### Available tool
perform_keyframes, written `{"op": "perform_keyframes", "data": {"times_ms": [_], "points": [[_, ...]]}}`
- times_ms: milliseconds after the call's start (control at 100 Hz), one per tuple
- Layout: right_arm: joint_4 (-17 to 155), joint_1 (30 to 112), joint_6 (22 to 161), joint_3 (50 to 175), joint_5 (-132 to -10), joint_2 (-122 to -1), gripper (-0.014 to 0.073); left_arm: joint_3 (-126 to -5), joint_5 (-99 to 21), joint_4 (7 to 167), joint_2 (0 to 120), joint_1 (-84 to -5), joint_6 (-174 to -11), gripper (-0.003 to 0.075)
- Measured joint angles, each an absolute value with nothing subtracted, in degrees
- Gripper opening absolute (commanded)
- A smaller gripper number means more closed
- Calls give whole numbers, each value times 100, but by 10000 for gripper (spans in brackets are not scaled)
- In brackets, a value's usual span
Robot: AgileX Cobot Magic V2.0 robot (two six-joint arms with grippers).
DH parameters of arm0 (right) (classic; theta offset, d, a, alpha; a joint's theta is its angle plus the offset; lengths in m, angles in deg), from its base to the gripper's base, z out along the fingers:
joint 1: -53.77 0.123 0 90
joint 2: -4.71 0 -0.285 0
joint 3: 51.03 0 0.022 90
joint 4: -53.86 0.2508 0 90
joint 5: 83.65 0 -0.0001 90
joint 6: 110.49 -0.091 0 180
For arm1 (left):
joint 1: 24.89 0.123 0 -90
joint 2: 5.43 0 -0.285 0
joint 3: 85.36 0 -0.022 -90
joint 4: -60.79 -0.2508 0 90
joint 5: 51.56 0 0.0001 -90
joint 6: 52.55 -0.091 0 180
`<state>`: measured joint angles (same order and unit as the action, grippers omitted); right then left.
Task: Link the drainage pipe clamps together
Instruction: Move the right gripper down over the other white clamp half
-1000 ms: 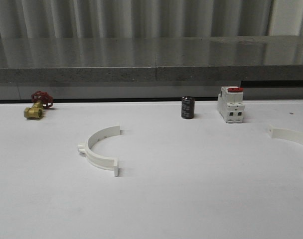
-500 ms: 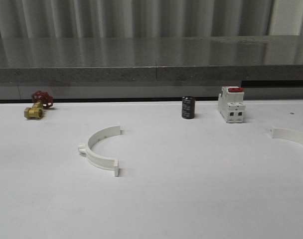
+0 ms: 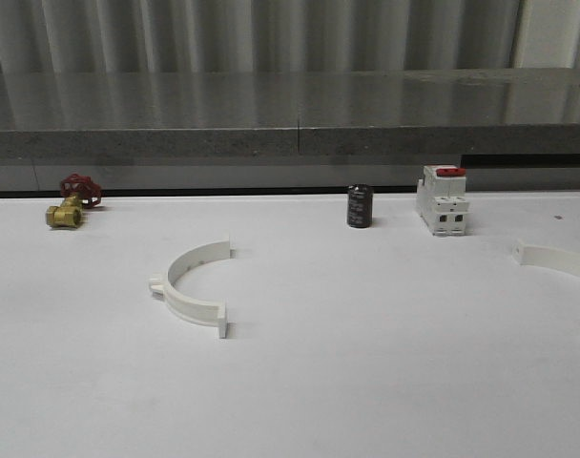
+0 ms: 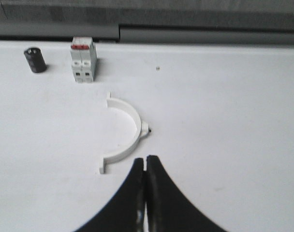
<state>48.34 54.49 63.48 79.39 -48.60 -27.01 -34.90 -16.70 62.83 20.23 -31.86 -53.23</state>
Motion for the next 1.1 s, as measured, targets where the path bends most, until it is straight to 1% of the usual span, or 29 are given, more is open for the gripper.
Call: {"op": "perform_keyframes", "data": {"times_ms": [50, 100, 170, 190, 210, 220, 240, 250, 290, 310, 360, 660, 1100], "points": [[4834, 5449, 6348, 8165, -4641, -3082, -1, -3490, -1670, 6283, 2023, -3186, -5323, -21], [4834, 5449, 6348, 8394, -4423, -3521, 64, -3490, -1670, 6283, 2023, -3186, -5323, -21], [4848, 5449, 6348, 8712, -4132, -4054, 204, -3490, -1670, 6283, 2023, -3186, -5323, -21], [4848, 5449, 6348, 8805, -4056, -4155, 274, -3490, -1670, 6283, 2023, -3186, -5323, -21], [4860, 5449, 6348, 8899, -3979, -4302, 311, -3490, -1670, 6283, 2023, -3186, -5323, -21], [4860, 5449, 6348, 8929, -3952, -4396, 347, -3490, -1670, 6283, 2023, -3186, -5323, -21], [4868, 5449, 6348, 9020, -3882, -4529, 384, -3490, -1670, 6283, 2023, -3186, -5323, -21], [4868, 5449, 6348, 9077, -3839, -4572, 419, -3490, -1670, 6283, 2023, -3186, -5323, -21], [4872, 5449, 6348, 9210, -3764, -4820, 512, -3490, -1670, 6283, 2023, -3186, -5323, -21], [4872, 5449, 6348, 9285, -3732, -4936, 549, -3490, -1670, 6283, 2023, -3186, -5323, -21], [4882, 5449, 6348, 9442, -3704, -5194, 600, -3490, -1670, 6283, 2023, -3186, -5323, -21], [4915, 5449, 6348, 10202, -3637, -6556, 591, -3490, -1670, 6283, 2023, -3186, -5323, -21], [5090, 5437, 6348, 11624, -2569, -9022, 582, -3490, -1670, 6283, 2023, -3186, -5323, -21]]}}
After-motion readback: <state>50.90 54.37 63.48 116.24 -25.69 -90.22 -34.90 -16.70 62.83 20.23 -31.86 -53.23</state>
